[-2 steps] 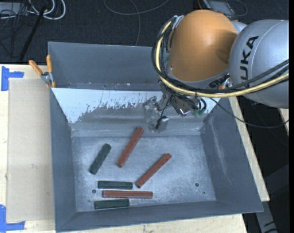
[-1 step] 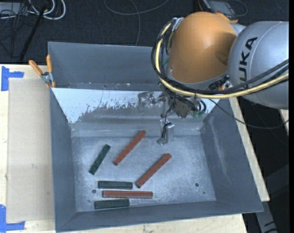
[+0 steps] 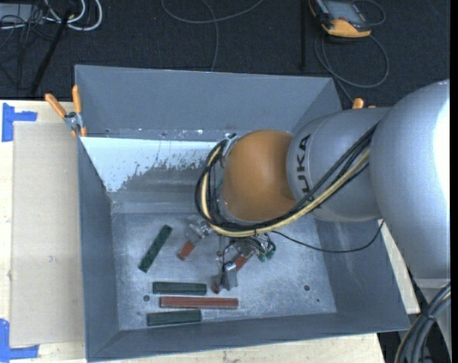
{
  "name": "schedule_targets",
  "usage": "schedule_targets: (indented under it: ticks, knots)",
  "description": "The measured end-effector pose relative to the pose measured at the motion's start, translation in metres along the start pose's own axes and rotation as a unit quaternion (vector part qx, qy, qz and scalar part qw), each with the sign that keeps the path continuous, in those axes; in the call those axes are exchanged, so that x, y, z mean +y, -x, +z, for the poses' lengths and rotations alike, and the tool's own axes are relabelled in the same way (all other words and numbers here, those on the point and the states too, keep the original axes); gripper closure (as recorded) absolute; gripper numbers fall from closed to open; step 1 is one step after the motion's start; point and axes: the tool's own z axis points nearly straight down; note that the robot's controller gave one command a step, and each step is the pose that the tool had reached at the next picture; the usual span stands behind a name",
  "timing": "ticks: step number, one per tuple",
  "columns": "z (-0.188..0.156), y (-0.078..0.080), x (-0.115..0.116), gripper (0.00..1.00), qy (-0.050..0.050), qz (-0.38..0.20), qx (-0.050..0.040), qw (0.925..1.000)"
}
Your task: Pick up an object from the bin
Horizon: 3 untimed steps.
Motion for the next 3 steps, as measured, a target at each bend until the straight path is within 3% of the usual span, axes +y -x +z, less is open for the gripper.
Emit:
schedule_targets:
  ticks: [1,2,3]
  knots:
    - [-0.016,0.045,-0.028,0.0,-0.001,0.061,-0.0047,0.9982]
    - [0.001,0.04,-0.025,0.0,-0.001,0.016,-0.0013,0.9999]
    - [0.0,0.04,-0.026,1.0,-0.001,0.017,-0.0024,0.9999]
